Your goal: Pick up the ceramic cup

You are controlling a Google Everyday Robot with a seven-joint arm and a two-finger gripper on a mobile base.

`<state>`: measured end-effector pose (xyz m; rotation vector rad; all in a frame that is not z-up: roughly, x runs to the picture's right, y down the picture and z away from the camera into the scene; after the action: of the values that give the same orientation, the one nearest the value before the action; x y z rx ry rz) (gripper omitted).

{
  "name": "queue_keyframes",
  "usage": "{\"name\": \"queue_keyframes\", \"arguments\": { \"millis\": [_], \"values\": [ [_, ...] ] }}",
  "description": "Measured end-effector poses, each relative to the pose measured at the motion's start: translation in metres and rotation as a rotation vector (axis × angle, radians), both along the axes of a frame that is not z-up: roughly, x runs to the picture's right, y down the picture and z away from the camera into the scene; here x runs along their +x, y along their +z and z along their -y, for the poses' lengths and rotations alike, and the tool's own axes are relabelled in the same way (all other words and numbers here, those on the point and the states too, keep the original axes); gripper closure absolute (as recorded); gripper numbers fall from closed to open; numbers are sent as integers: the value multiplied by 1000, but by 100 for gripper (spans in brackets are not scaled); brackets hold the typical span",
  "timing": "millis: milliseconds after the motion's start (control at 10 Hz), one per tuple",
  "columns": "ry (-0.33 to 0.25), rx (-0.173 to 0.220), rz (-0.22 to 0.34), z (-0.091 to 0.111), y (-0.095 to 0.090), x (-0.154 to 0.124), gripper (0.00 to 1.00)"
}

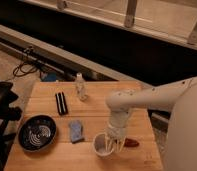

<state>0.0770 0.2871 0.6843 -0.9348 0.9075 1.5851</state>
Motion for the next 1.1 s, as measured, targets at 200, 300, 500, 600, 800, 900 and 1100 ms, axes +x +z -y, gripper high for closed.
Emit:
{"name": "queue_keyframes", "arguments": {
  "millis": [200, 300, 500, 600, 800, 900, 1100],
  "values": [
    [11, 12, 17, 4, 0, -2, 84],
    [16, 15, 26, 12, -6, -2, 94],
    [33, 26, 53, 36, -28, -3, 100],
    [43, 33, 71, 48, -38, -4, 100],
    [58, 46, 93, 62, -51, -1, 100],
    [56, 52, 102, 69, -57, -2, 100],
    [56, 63, 117, 89, -77, -3, 100]
  ]
}}
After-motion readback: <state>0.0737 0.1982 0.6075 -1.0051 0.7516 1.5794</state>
